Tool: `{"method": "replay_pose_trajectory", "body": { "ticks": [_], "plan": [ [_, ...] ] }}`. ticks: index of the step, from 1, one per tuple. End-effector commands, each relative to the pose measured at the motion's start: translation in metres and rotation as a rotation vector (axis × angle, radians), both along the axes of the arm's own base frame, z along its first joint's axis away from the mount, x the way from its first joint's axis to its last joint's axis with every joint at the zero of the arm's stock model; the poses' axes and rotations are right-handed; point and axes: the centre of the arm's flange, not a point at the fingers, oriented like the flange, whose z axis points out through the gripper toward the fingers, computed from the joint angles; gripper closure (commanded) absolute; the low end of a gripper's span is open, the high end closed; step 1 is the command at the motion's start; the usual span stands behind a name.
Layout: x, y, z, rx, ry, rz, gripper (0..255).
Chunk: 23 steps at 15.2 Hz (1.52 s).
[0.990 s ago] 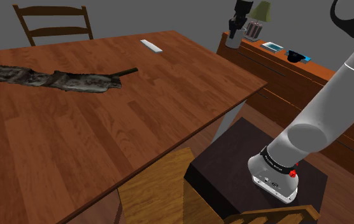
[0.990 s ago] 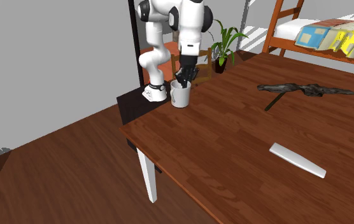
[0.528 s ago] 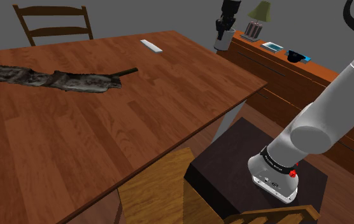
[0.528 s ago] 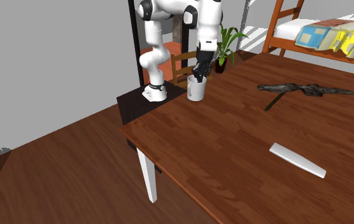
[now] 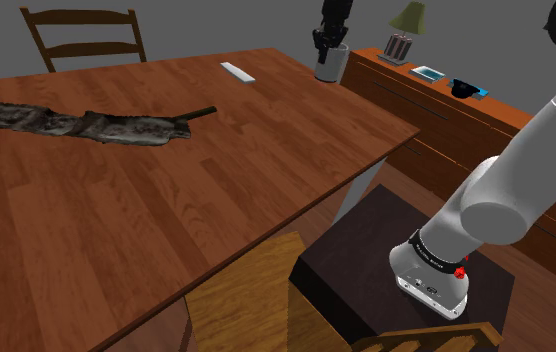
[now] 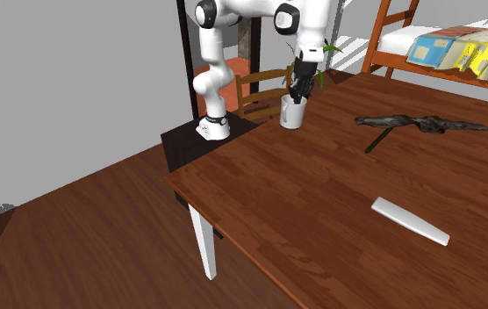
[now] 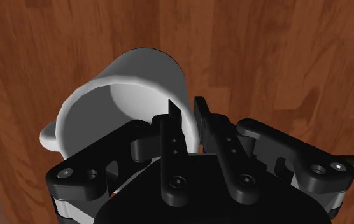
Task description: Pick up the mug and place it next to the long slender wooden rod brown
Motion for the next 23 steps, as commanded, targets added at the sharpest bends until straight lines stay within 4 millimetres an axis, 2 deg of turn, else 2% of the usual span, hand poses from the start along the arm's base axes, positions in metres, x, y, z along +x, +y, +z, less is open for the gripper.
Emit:
{"method": "replay_pose_trajectory", "body": {
  "ticks": [1,21,23],
  "plan": [
    [0.003,0.024,0.000,0.000,-0.001,-0.001,255],
    [0.050,0.284,0.001,0.000,-0.001,-0.001,255],
    [0.050,0.284,-0.010,0.000,-0.001,-0.001,255]
  ]
}}
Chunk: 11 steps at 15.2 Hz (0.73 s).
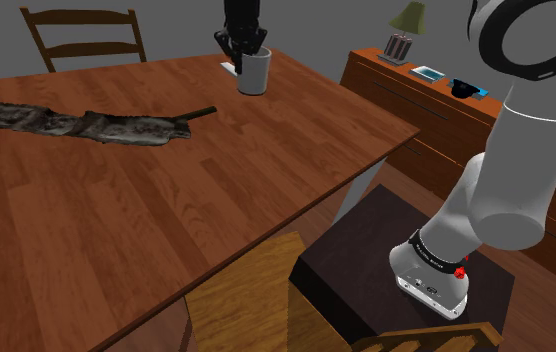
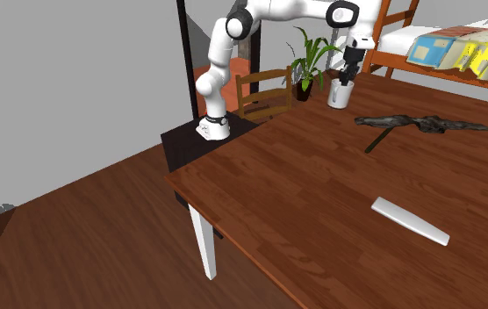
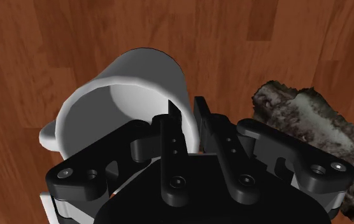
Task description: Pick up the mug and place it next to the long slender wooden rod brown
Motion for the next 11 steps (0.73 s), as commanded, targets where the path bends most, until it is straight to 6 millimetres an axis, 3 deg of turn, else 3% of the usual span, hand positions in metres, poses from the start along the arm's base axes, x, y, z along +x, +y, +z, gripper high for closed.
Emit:
{"method": "replay_pose_trajectory", "body": {
  "ticks": [1,11],
  "plan": [
    [0.002,0.001,-0.010,0.000,-0.001,-0.001,255],
    [0.002,0.001,-0.063,0.000,-0.001,-0.001,255]
  ]
}}
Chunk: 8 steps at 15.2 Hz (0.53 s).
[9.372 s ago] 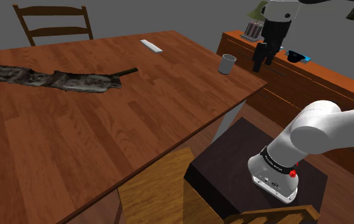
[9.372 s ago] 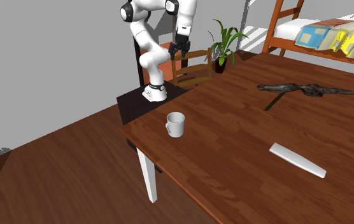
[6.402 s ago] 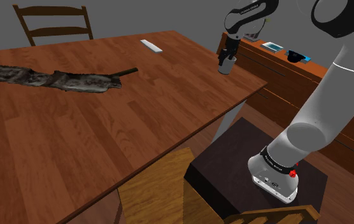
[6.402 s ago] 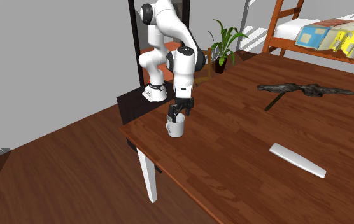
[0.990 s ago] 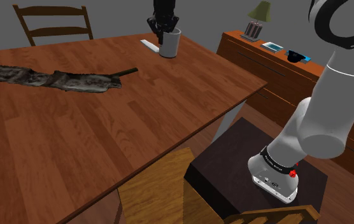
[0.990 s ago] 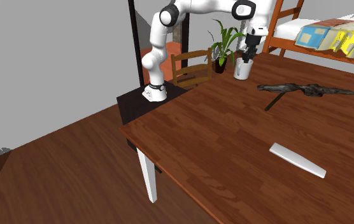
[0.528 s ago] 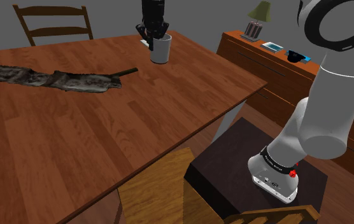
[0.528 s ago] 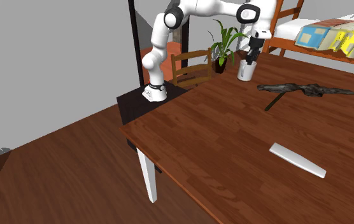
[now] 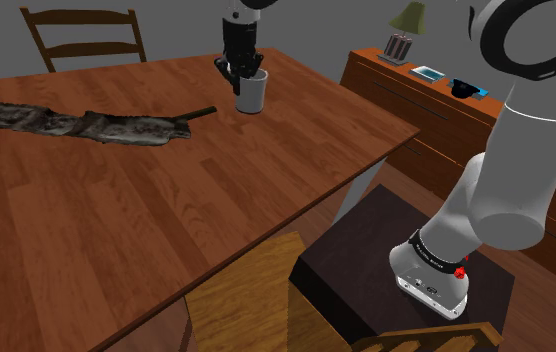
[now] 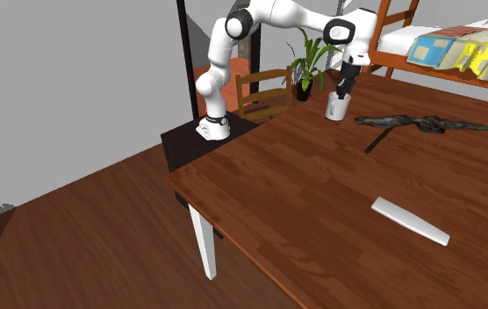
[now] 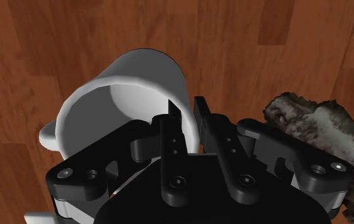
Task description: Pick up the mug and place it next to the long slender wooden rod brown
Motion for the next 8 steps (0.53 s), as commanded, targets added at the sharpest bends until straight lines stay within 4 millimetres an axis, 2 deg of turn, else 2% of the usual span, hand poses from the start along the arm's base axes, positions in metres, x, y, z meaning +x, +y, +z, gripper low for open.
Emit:
{"method": "replay_pose_trajectory", "body": {
  "ticks": [1,8],
  "plan": [
    [0.000,0.001,-0.010,0.000,-0.001,0.000,255],
    [0.000,0.001,-0.047,0.000,-0.001,0.000,255]
  ]
}}
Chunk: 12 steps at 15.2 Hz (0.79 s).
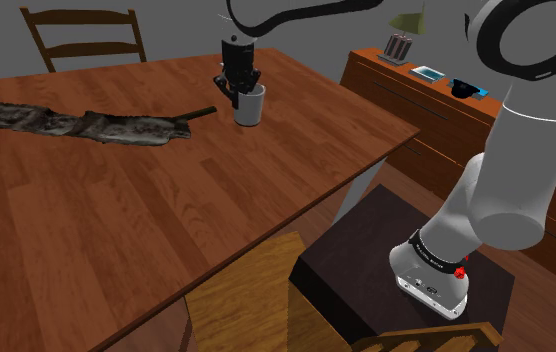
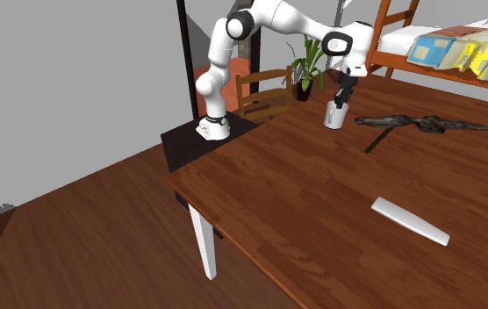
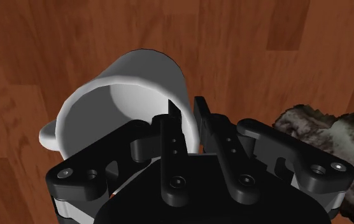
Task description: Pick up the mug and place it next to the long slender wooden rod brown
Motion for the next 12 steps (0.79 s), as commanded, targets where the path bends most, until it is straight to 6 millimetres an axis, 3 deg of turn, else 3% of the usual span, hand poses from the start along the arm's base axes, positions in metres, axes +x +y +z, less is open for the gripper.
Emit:
{"method": "replay_pose_trajectory", "body": {
  "ticks": [1,10,12],
  "plan": [
    [-0.001,-0.001,-0.010,0.000,-0.001,0.000,255],
    [-0.001,-0.001,-0.057,0.000,-0.001,0.000,255],
    [-0.001,-0.001,-0.057,0.000,-0.001,0.000,255]
  ]
}}
